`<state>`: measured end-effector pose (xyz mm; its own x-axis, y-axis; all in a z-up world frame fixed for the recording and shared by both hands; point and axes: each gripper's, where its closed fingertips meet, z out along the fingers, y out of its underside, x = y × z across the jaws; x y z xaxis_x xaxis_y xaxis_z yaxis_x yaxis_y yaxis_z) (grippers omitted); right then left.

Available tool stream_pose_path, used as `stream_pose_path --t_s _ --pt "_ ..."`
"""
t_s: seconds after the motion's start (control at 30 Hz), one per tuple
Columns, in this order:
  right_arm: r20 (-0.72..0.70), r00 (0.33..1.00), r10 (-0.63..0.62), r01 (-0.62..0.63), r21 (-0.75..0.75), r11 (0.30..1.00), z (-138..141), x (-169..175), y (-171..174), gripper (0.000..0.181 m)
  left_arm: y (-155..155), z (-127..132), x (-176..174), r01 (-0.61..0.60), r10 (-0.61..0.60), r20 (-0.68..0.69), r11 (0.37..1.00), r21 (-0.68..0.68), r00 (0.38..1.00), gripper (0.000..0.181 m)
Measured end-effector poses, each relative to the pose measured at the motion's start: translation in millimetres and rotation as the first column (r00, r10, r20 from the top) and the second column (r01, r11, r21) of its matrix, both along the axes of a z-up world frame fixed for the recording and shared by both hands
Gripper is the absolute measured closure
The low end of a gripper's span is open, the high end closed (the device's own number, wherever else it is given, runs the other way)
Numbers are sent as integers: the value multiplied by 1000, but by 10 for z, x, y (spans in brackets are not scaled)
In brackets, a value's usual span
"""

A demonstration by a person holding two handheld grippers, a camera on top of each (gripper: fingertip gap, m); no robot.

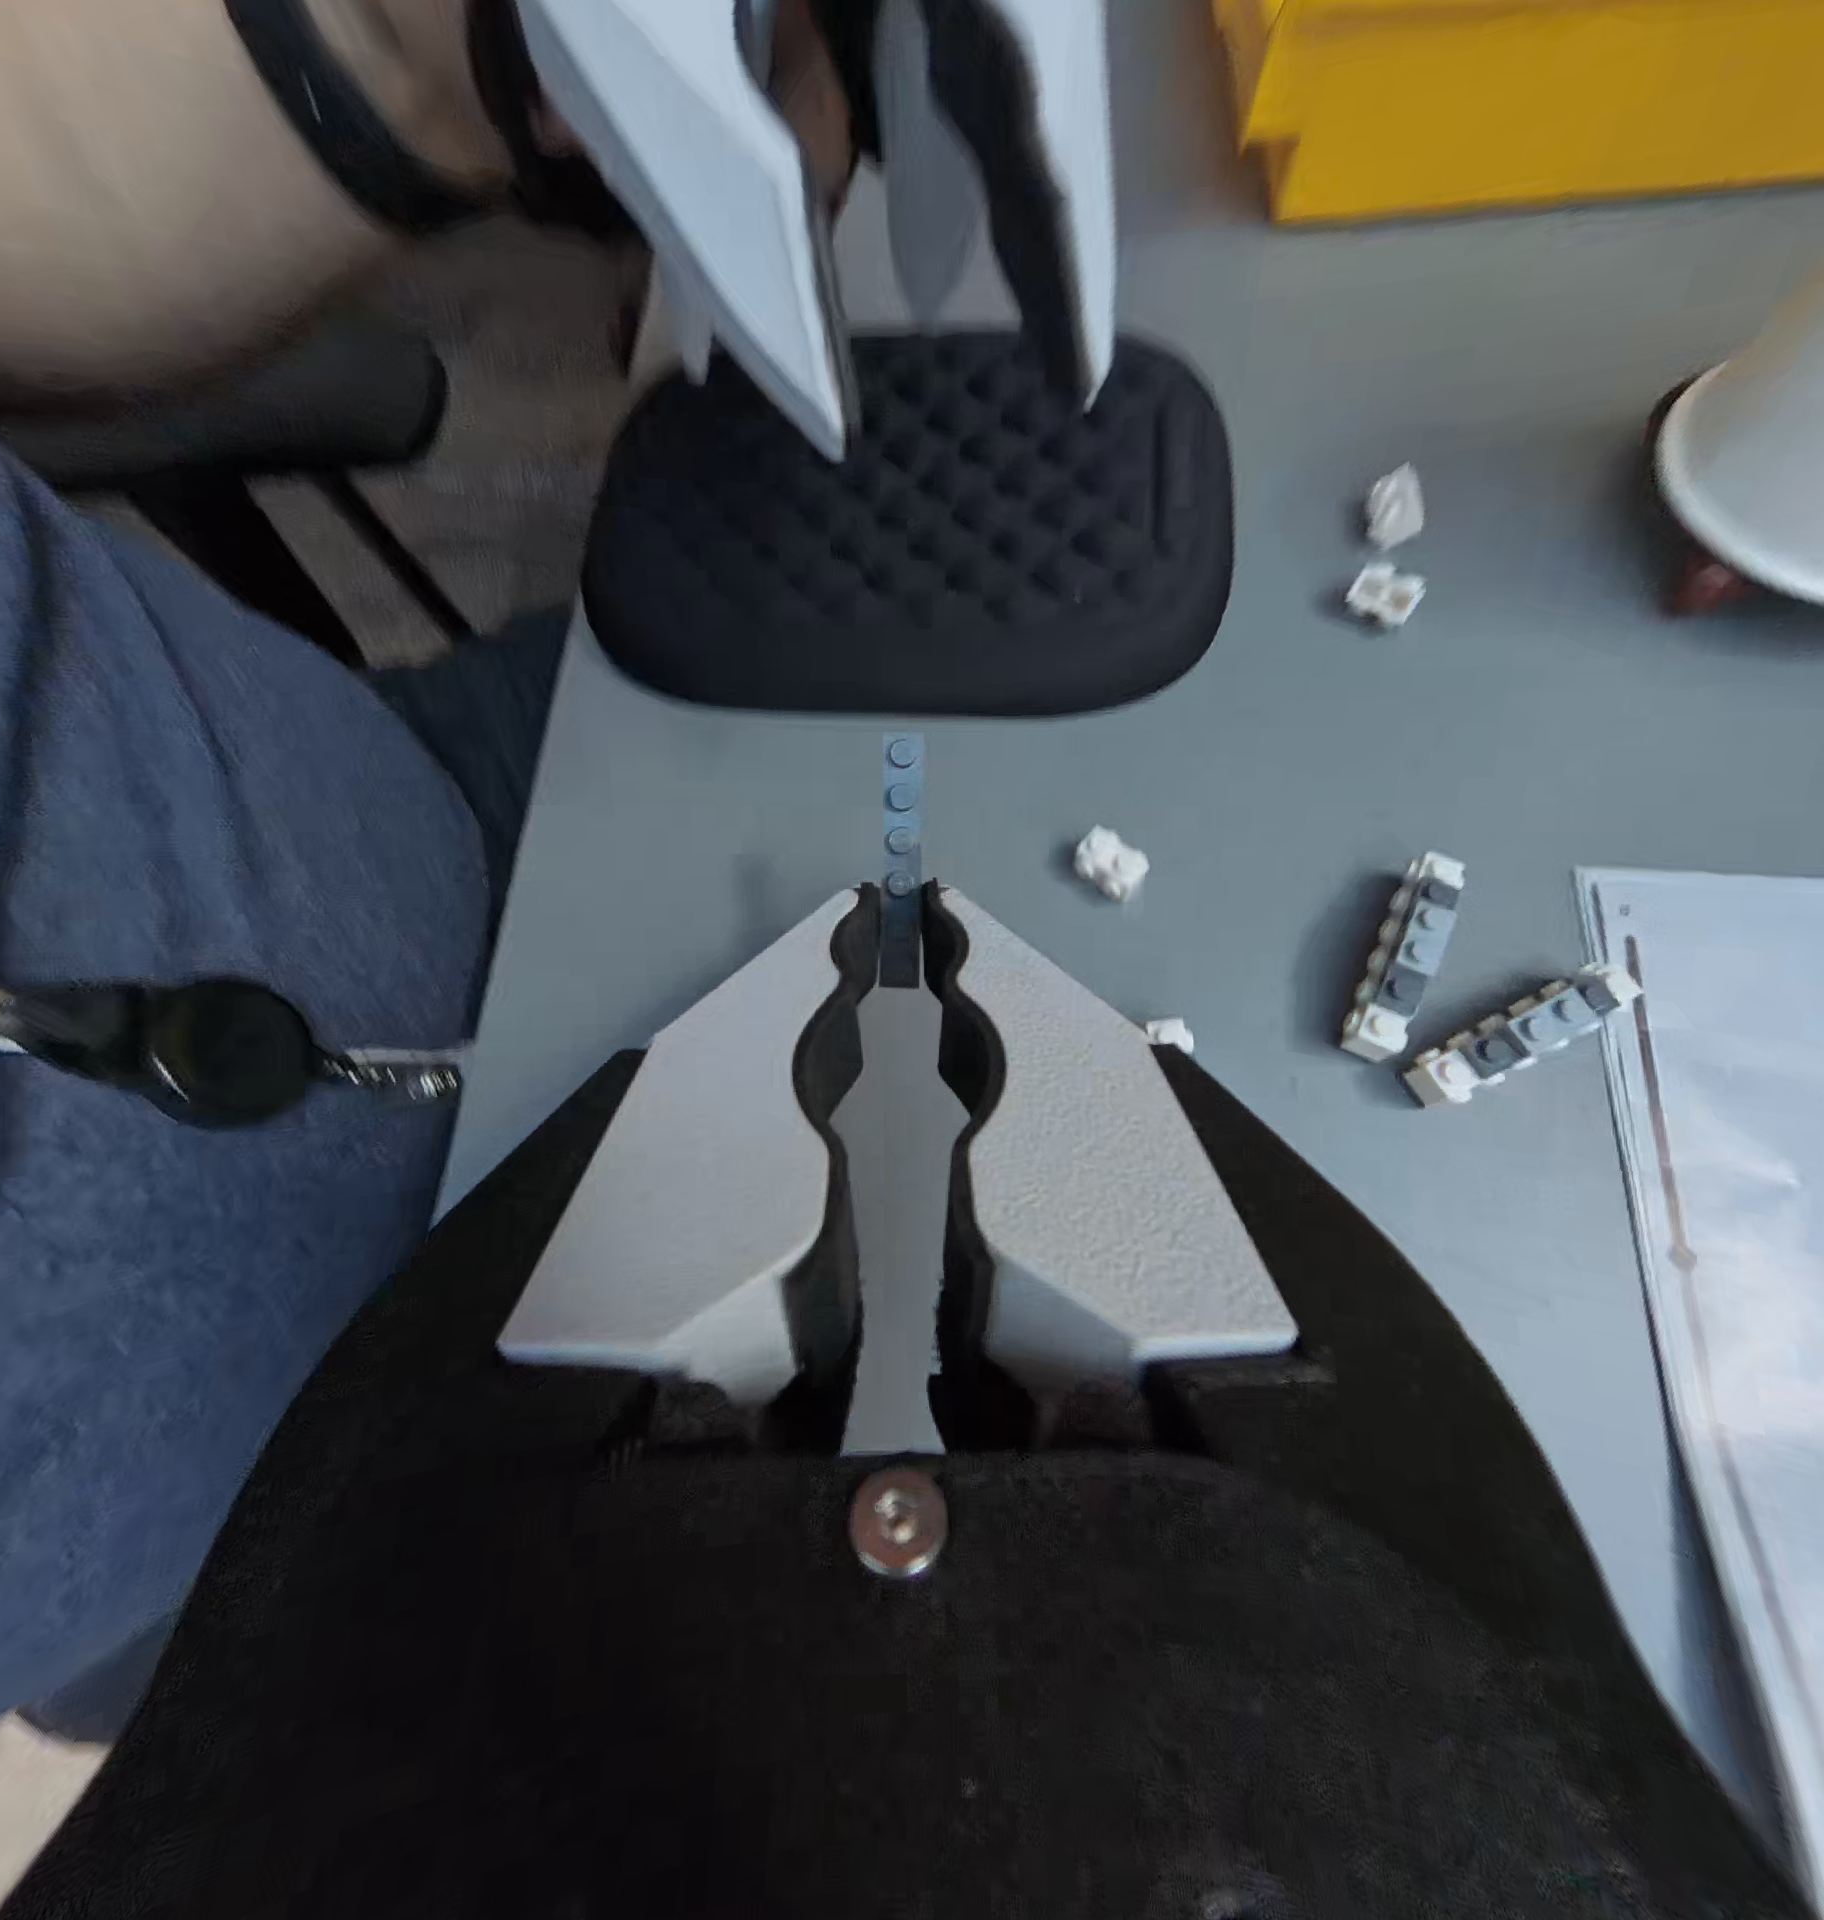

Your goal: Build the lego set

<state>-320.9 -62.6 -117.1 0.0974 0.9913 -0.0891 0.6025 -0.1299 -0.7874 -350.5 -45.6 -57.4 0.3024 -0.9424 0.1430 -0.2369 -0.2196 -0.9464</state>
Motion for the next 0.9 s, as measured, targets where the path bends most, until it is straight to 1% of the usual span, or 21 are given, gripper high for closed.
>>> stream_pose_path --t_s 0.03,0.07,0.1,0.13,0.2,0.27,0.33,0.37,0.4,0.43,0.57,0.67,0.77,0.9 --pt "-165 985 -55 46 -55 997 232 -73 5 175 10 73 15 -14 15 84 1000 -17 996 152" --pt "-317 943 -100 61 -130 990 452 -120 -13 175 -2 152 30 -10 15 167 999 -31 986 152" --pt "-425 893 -145 63 -201 977 617 -139 -19 176 -35 238 53 11 0 250 999 -44 968 154" --pt "-503 841 -199 80 -248 966 732 -141 17 176 -67 328 82 37 -14 329 997 -64 944 156" --pt "-612 747 -260 90 -295 951 876 -128 62 176 -93 455 149 88 -27 440 989 -120 897 157" --pt "-656 695 -295 75 -342 937 924 -121 85 176 -64 464 208 112 -24 468 980 -163 884 159" --pt "-660 687 -305 49 -377 925 917 -130 75 176 -69 472 249 141 -41 478 974 -176 877 161" --pt "-663 685 -303 43 -378 925 918 -133 67 176 -80 481 264 156 -52 484 972 -176 873 164" --pt "-669 683 -294 32 -375 926 932 -135 47 176 -89 479 274 163 -60 482 971 -173 874 171" --pt "-671 681 -291 29 -373 927 943 -135 37 176 -89 472 277 161 -63 477 973 -167 877 173" --pt "-681 672 -291 33 -365 930 982 -126 32 175 -103 500 239 161 -55 503 972 -169 862 170" --pt "-679 675 -289 27 -368 929 975 -147 27 175 -124 481 225 165 -57 504 971 -173 862 176" --pt "-681 676 -281 17 -368 930 976 -164 17 175 -139 484 210 160 -60 502 974 -158 863 176" --pt "-683 673 -284 11 -375 927 989 -171 22 175 -156 494 194 187 -70 518 966 -176 852 172"
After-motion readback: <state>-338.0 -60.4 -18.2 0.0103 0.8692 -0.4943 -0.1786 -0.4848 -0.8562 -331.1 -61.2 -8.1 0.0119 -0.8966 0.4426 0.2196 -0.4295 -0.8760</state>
